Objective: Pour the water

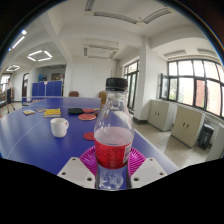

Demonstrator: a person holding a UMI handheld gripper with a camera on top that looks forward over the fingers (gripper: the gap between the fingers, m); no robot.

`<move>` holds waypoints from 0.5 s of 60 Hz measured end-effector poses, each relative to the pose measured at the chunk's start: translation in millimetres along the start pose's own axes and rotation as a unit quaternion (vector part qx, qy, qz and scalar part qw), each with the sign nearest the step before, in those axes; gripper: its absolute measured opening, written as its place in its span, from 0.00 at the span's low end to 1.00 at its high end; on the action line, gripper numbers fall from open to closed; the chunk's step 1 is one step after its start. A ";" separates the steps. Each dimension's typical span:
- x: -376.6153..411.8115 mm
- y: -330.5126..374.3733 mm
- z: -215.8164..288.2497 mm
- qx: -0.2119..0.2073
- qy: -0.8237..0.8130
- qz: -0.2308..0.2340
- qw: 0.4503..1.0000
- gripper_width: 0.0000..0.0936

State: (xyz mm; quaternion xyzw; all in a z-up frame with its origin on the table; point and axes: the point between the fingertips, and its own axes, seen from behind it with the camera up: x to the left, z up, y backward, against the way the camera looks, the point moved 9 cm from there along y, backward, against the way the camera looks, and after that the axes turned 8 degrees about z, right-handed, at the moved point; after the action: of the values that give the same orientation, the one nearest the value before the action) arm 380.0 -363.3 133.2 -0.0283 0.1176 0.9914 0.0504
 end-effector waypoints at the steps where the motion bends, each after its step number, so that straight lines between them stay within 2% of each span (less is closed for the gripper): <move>1: -3.7 -1.1 5.0 -0.001 0.005 -0.005 1.000 0.37; 11: -59.3 -15.1 71.1 -0.011 0.103 -0.114 0.988 0.37; 18: -70.2 -60.1 152.7 -0.024 0.226 -0.194 0.954 0.37; 26: -41.0 -113.3 221.4 -0.044 0.443 -0.245 0.861 0.37; 30: -14.0 -140.5 249.5 -0.056 0.554 -0.243 0.794 0.38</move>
State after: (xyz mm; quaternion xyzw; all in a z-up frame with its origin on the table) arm 397.8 -169.8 344.0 -0.6035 0.0592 0.7657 0.2144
